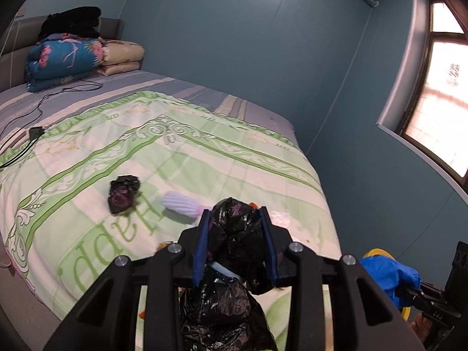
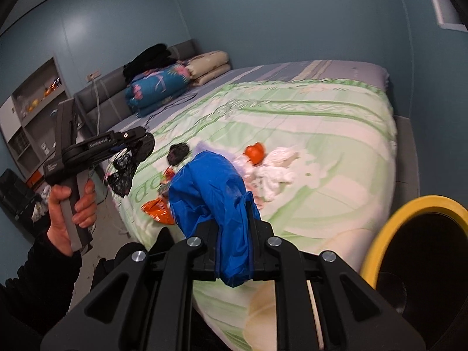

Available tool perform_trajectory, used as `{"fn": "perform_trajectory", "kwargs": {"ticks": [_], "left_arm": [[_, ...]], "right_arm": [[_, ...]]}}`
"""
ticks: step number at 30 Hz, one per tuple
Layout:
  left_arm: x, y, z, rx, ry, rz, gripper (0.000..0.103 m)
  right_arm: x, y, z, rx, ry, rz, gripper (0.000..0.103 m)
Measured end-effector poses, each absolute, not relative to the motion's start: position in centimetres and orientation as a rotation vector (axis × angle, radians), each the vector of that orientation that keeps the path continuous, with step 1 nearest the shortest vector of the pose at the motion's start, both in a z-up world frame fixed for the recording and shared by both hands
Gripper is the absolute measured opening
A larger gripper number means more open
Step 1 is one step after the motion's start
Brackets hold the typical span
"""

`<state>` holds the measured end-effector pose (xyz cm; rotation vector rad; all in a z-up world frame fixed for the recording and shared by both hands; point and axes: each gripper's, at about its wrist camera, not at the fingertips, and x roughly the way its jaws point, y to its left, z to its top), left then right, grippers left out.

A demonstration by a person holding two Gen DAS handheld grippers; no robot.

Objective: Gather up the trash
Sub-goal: 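Carry the black bag and blue cloth over the yellow-rimmed bin with both grippers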

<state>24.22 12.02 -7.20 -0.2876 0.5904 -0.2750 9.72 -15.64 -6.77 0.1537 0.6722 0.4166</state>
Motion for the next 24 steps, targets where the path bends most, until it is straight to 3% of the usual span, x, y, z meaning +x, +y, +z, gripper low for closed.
{"fn": "perform_trajectory", "kwargs": {"ticks": [24], "left_arm": [[23.0, -7.2, -3.8, -0.154, 0.616, -0.644, 0.03]], "right_arm": [[4.6, -29.4, -3.8, 0.256, 0.541, 0.037, 0.012]]}}
